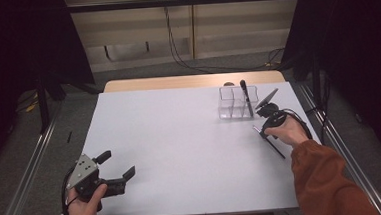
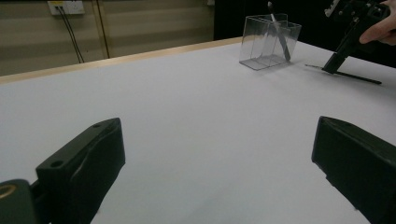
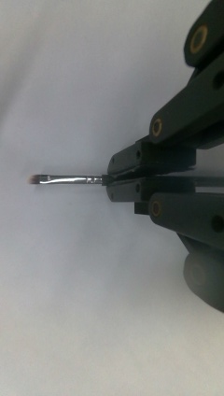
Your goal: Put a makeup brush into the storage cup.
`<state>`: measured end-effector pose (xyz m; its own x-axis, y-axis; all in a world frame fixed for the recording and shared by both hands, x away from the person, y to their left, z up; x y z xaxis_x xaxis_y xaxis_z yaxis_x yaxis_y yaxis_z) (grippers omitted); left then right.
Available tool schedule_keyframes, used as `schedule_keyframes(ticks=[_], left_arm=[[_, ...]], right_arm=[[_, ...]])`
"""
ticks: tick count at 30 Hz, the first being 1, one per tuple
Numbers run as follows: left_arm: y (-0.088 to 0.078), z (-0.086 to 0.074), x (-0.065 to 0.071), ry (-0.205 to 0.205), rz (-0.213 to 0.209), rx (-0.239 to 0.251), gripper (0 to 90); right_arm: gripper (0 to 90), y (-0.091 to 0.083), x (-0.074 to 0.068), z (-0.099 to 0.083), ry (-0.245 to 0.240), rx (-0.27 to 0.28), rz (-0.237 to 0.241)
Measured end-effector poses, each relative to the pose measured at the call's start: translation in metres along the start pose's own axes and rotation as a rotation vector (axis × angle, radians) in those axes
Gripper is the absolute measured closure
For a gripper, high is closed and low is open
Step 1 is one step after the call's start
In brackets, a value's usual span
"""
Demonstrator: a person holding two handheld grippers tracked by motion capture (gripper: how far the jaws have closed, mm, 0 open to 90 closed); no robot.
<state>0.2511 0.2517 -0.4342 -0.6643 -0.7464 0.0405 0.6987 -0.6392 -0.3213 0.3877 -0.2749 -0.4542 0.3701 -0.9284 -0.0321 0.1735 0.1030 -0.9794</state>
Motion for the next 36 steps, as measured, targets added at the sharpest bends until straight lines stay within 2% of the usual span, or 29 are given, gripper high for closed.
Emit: schedule_keyframes(ticks=[2, 12, 19, 29, 36], left_arm=[[0.0, 0.0, 0.0, 0.002, -0.003, -0.001, 2.7], [0.001, 0.0, 0.001, 0.003, -0.007, -0.003, 2.4], [0.001, 0.0, 0.001, 0.002, 0.0, -0.005, 2.4], [0.001, 0.0, 0.001, 0.001, -0.004, -0.006, 2.4], [0.001, -0.001, 0.0, 0.002, -0.002, -0.005, 2.4]], right_arm=[[86.9, -0.002, 0.0, 0.001, -0.014, 0.002, 0.003], [86.9, -0.02, 0.003, -0.005, 0.003, 0.073, 0.045], [86.9, -0.024, 0.002, -0.014, 0.012, 0.178, 0.099], [86.8, -0.032, 0.0, -0.022, 0.007, 0.296, 0.113], [86.8, -0.034, -0.001, -0.026, 0.015, 0.377, 0.141]])
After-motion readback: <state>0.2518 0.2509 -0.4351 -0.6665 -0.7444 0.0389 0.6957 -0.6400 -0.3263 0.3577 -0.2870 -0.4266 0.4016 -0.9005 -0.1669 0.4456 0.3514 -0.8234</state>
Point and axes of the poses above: each handheld gripper's, and its own axes: y roughly forward along the jaws, z roughly out of its top, x roughly to its right, the point moved 1 cm from there along y, roughly forward along the jaws, and after that the axes turned 1 degree about y, right-handed, at the moved point
